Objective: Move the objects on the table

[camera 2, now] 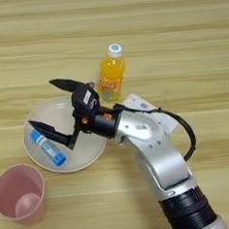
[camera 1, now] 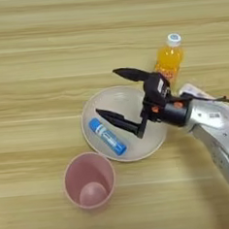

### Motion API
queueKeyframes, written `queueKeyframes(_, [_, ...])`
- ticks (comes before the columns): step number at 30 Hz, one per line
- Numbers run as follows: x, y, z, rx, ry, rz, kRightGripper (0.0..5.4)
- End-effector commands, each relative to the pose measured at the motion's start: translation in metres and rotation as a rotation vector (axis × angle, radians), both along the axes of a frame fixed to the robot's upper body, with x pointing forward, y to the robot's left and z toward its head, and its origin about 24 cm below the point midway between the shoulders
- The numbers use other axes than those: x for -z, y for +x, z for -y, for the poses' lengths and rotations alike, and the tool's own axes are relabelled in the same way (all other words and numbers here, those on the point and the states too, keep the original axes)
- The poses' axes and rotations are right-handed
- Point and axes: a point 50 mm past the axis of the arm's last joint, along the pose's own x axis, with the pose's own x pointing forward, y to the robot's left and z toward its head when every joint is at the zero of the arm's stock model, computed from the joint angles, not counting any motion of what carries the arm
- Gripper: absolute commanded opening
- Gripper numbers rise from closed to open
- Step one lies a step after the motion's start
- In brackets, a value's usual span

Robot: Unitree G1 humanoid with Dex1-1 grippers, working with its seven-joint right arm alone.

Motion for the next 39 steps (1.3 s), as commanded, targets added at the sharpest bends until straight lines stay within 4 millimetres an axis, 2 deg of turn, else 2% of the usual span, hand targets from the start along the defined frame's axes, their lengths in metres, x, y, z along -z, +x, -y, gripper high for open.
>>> queueKeyframes(1, [-0.006, 0.002, -0.002, 0.000, -0.060, 0.066, 5.36])
queueKeyframes(13, [0.039, 0.001, -0.007, 0.039, -0.288, -0.022, 5.36])
queueKeyframes(24, [0.053, 0.010, -0.007, 0.137, -0.387, -0.044, 5.36])
queueKeyframes(39, [0.057, 0.012, -0.008, 0.149, -0.427, -0.072, 3.39])
